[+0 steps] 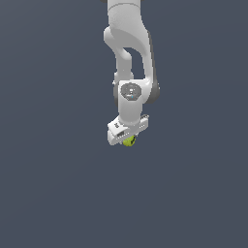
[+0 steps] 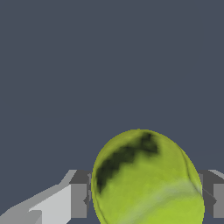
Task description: Pick up the object and move it to a goal position.
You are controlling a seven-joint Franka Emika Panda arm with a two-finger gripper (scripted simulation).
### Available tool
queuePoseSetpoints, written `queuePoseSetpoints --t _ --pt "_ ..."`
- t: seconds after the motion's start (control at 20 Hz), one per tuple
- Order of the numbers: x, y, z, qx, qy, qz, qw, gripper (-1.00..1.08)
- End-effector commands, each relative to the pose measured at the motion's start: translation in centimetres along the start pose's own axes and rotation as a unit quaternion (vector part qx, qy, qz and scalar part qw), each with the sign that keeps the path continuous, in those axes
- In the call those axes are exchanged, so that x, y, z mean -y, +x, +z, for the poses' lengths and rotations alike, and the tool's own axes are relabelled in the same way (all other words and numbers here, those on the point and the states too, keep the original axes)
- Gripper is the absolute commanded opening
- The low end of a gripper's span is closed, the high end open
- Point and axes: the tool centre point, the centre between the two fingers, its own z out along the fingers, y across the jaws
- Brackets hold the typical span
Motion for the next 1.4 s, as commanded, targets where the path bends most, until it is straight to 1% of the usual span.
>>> queuePoseSetpoints --t 0.0,0.3,0.85,1.35 --pt "0.1 -0.1 -1.8 -0.001 -0.001 0.0 1.0 -1.0" --pt "0.4 -0.6 -7.3 -0.001 -0.001 -0.001 1.0 -1.0" --pt "1.2 -1.8 -20.1 -0.001 0.0 -0.001 1.0 -1.0" --pt "1.7 -2.6 -30.9 -0.001 0.0 -0.001 1.0 -1.0"
